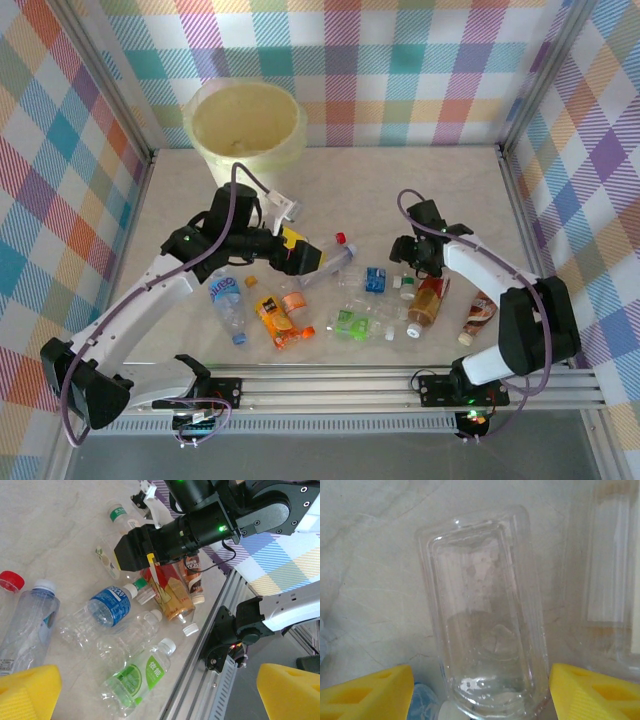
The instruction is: Put the plastic bottles in the bin
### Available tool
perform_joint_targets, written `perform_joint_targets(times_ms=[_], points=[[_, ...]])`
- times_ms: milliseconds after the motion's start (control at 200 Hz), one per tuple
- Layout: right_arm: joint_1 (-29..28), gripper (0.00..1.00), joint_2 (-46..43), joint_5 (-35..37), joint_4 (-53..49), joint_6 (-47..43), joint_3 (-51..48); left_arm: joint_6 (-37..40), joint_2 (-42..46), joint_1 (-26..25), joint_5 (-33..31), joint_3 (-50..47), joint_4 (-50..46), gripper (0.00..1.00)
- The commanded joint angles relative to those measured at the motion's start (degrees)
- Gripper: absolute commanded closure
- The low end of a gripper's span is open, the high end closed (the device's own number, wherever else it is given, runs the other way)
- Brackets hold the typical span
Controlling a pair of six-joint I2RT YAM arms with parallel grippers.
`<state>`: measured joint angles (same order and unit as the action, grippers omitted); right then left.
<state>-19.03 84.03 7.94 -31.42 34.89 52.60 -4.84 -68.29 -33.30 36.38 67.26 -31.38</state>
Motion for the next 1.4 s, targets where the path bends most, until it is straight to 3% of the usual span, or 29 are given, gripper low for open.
perform_joint_targets(times_ms=[0, 775, 1395], points=[[0.4, 0.28, 2.8, 0.4, -0.2, -0.8, 0.0, 1.1, -0.3, -0.4, 0.5, 0.8, -0.7, 0.0], [0.3, 0.28, 14.7, 5.1, -4.0, -12.8, 12.8, 1.6, -0.2, -0.5, -0.2, 0.8, -1.6, 0.0], [0.4, 0.43, 17.7, 6.8, -4.0, -19.0, 18.1, 1.9, -0.9, -0.5, -0.4, 1.1, -2.6, 0.0]])
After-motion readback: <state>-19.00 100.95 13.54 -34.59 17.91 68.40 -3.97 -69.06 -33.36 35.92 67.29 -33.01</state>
